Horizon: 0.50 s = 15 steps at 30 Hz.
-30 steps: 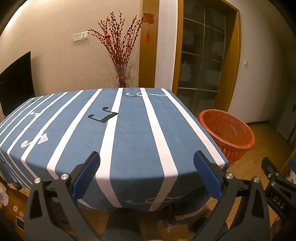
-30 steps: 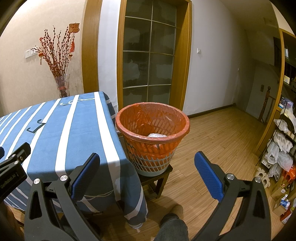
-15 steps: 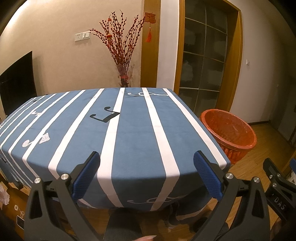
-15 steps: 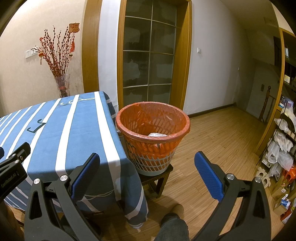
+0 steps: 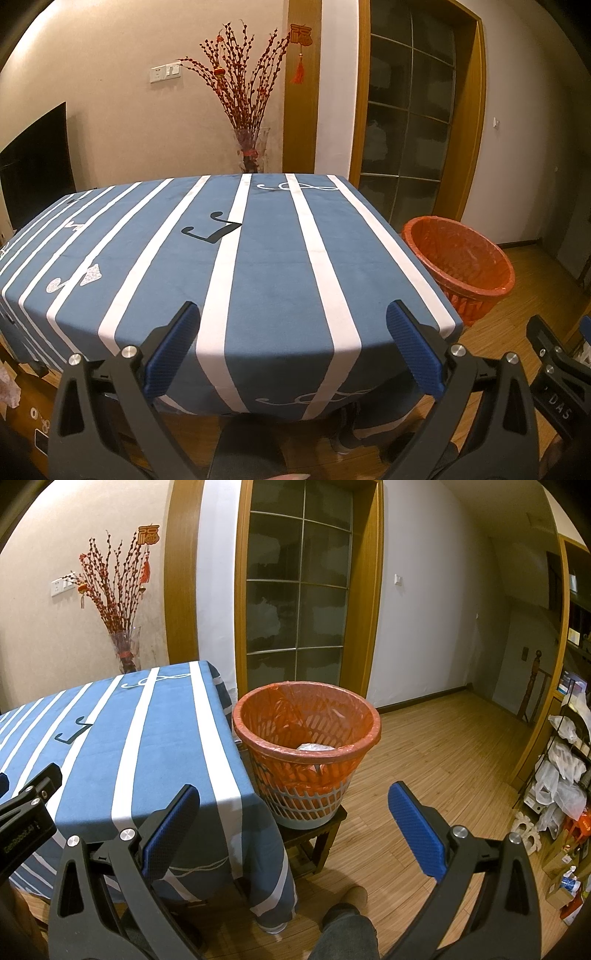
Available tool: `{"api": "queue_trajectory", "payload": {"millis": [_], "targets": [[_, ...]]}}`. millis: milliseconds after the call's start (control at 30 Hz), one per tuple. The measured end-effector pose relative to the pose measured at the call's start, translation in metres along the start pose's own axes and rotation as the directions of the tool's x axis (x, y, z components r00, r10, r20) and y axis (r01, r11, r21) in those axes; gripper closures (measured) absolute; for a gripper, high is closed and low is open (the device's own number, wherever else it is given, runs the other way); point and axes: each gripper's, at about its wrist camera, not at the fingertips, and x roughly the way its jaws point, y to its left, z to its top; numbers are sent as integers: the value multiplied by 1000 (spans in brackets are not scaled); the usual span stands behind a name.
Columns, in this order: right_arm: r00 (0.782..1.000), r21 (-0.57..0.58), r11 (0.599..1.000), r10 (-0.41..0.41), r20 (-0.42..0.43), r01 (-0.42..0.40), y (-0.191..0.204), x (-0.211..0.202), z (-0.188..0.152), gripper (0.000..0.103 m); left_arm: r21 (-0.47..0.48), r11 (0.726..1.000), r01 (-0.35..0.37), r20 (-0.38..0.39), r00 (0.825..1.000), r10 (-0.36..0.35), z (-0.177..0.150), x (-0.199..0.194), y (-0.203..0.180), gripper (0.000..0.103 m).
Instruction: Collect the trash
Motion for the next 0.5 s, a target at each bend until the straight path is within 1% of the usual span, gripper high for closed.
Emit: {"api": "queue_trajectory", "payload": {"millis": [500], "targets": [[1000, 0, 1000, 0, -1, 0, 2, -1, 0, 3, 3, 1000, -4, 1, 1000, 4, 0, 0, 0, 4]]}}
